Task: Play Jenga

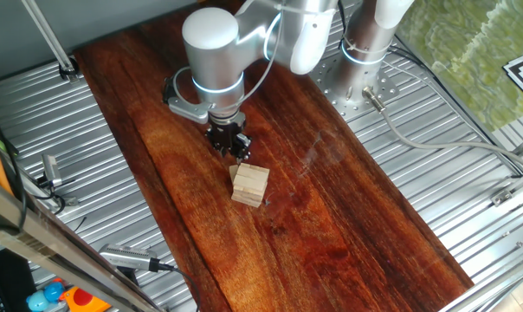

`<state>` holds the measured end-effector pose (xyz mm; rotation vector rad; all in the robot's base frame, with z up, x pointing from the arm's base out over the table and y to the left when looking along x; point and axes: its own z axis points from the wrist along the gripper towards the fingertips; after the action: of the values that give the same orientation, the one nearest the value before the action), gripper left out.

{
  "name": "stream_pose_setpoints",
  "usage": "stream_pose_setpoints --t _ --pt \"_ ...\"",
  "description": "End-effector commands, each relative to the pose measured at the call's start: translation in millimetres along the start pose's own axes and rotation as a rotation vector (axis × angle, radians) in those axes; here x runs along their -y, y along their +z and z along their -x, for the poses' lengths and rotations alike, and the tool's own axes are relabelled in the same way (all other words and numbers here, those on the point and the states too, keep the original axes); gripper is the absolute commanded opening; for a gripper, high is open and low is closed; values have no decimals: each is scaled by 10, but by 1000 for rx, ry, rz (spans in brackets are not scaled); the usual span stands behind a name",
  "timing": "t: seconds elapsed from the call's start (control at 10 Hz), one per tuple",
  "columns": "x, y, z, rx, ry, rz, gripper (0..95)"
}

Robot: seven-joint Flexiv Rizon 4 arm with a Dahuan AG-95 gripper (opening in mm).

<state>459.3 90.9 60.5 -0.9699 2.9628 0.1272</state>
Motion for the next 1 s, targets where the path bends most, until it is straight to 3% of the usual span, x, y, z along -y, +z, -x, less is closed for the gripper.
stream_pose_setpoints --t 0.1,1.0 --pt "-1 2 2 0 2 1 380" --pt "3 9 34 6 9 -2 380"
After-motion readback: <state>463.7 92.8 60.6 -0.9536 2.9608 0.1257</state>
